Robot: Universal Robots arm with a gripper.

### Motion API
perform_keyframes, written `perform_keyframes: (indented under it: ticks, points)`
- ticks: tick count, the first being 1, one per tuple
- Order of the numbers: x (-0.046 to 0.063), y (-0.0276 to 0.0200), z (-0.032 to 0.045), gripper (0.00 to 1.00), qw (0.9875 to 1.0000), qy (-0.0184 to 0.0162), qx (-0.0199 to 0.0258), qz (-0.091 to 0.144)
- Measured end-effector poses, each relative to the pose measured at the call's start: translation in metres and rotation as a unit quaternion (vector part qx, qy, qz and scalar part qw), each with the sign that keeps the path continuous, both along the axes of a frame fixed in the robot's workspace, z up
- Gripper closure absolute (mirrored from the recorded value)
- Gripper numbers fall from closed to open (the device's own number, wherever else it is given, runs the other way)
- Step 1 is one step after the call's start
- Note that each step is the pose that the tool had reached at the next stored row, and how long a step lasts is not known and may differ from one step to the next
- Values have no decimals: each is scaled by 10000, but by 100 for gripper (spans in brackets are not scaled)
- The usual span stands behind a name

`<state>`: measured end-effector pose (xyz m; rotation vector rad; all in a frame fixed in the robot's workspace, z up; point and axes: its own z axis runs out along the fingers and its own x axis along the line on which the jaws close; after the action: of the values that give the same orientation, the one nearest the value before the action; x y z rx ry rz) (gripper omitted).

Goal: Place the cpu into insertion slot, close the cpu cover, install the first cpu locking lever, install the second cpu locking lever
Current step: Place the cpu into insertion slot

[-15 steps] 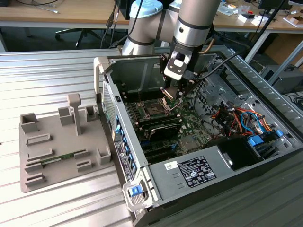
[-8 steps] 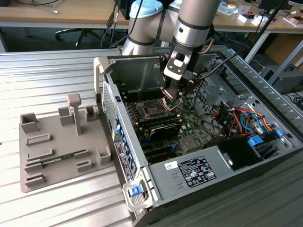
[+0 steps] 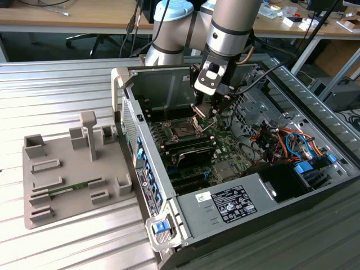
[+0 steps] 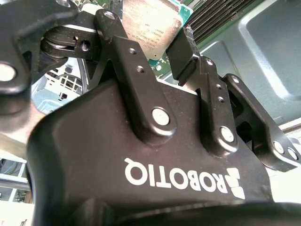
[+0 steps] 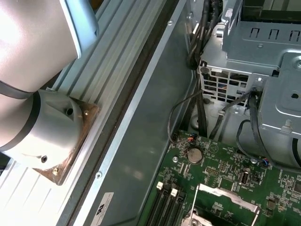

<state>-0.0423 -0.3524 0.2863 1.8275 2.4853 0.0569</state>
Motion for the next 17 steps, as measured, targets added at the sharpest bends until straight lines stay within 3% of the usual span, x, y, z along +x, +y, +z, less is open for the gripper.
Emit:
perform_keyframes:
  ticks: [17]
  points:
    - [0,0,-3,46,10000,0,0,-71]
